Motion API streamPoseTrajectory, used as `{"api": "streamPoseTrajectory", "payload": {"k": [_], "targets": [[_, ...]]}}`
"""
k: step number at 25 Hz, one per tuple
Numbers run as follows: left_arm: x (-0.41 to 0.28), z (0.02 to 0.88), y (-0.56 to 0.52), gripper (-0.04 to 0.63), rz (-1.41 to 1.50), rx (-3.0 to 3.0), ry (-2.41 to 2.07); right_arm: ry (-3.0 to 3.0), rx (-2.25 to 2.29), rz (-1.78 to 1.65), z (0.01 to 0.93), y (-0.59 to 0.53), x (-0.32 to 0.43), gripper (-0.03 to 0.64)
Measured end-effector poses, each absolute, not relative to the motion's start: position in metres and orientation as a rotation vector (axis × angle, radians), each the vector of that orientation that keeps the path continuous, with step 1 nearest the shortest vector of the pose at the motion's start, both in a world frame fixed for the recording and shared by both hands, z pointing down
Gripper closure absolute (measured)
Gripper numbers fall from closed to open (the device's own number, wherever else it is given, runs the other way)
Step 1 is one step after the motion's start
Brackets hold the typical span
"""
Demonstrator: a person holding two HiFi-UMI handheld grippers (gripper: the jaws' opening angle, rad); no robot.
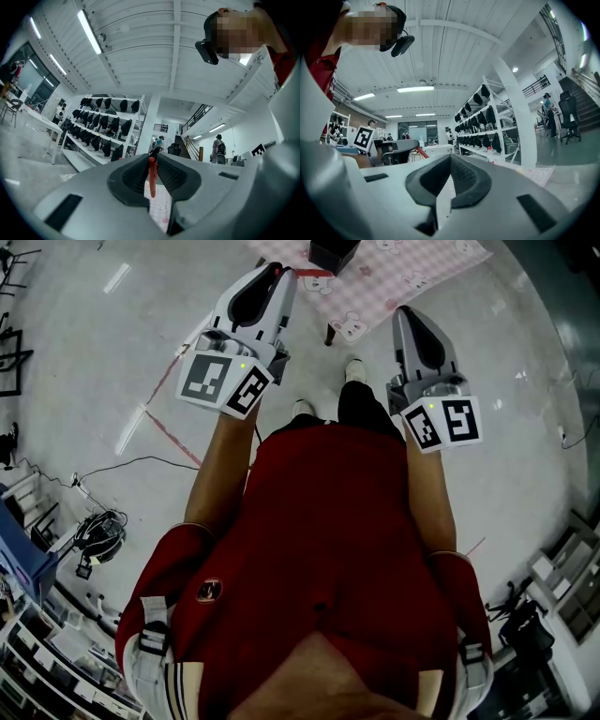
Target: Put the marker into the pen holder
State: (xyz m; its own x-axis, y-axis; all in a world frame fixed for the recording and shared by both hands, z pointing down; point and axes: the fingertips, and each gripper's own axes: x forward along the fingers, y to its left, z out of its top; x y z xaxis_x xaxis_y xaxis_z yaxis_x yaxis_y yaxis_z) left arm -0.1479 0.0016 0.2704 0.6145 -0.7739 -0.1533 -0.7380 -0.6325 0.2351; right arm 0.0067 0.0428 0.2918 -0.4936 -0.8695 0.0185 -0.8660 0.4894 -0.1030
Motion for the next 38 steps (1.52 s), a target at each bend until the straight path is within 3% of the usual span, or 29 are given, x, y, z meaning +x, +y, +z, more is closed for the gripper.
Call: {"api": "streamPoseTrajectory", "payload": {"k": [38], "targets": [[-0.071,0.346,-0.160,0.531,-0.073,2.442,-1.712,2.894,-1.070,-0.224,0.323,-0.169,0.084,0.618]]}}
